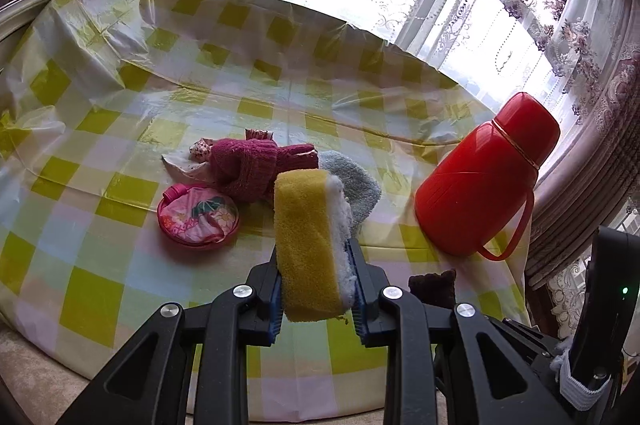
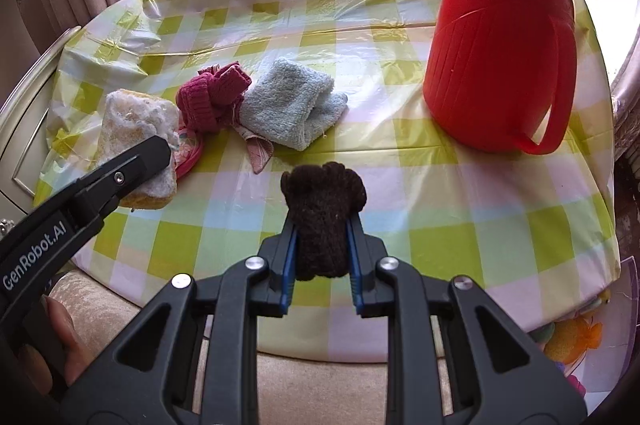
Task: Organize soft objects
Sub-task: 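Grasp the yellow-white sponge with the left gripper while the right gripper grasps the brown knit sock, then carry the sponge and brown sock with both grippers over the white box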
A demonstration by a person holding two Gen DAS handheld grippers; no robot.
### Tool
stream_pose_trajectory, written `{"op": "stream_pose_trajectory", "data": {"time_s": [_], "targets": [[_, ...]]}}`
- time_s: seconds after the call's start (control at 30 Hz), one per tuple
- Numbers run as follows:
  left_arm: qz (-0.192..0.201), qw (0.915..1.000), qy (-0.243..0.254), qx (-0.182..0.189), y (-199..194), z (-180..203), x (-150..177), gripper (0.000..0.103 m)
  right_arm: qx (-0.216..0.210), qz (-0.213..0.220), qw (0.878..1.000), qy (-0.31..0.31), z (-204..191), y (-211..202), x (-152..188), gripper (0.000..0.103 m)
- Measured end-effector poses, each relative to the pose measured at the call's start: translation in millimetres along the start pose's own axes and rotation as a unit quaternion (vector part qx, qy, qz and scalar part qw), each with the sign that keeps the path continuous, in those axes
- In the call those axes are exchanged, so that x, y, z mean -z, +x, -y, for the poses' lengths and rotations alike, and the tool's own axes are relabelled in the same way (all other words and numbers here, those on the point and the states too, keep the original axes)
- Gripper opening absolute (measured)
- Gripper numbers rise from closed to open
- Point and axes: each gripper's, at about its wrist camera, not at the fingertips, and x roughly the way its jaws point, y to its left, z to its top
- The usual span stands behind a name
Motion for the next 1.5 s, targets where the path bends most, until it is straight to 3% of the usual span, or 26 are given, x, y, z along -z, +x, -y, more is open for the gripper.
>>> {"op": "stream_pose_trajectory", "data": {"time_s": [0.33, 0.57, 0.87, 1.07, 1.13, 1.2, 1.27, 1.33, 1.5], "targets": [[-0.029, 0.9967, 0.056, 0.051, -4.2, 67.7, 25.4, 0.028, 0.029, 0.016, 0.998, 0.051, 72.6, -45.2, 29.3, 0.025], [-0.063, 0.9878, 0.106, 0.095, -2.6, 123.5, 50.5, 0.028, 0.075, 0.017, 0.992, 0.097, 137.3, -77.4, 55.8, 0.025], [-0.104, 0.9674, 0.173, 0.153, -1.6, 189.6, 82.9, 0.028, 0.15, 0.016, 0.976, 0.158, 217.6, -115.0, 86.0, 0.025], [-0.132, 0.9469, 0.204, 0.21, -4.0, 226.9, 104.6, 0.029, 0.195, 0.012, 0.962, 0.192, 258.8, -134.0, 104.9, 0.025], [-0.143, 0.9372, 0.212, 0.237, -3.7, 238.1, 109.4, 0.033, 0.21, 0.011, 0.956, 0.207, 271.1, -140.9, 110.9, 0.029], [-0.149, 0.9332, 0.219, 0.243, -2.9, 245.0, 114.1, 0.051, 0.224, 0.01, 0.95, 0.22, 281.2, -146.6, 115.9, 0.032], [-0.15, 0.9322, 0.225, 0.241, -3.3, 247.7, 117.9, 0.058, 0.232, 0.006, 0.945, 0.23, 289.6, -149.7, 118.5, 0.048], [-0.149, 0.9325, 0.226, 0.239, -3.3, 248.0, 118.4, 0.058, 0.234, 0.009, 0.942, 0.238, 294.2, -151.6, 120.2, 0.068], [-0.143, 0.9399, 0.221, 0.217, -2.5, 242.8, 114.5, 0.059, 0.217, 0.006, 0.949, 0.229, 287.2, -144.9, 115.9, 0.069]]}}
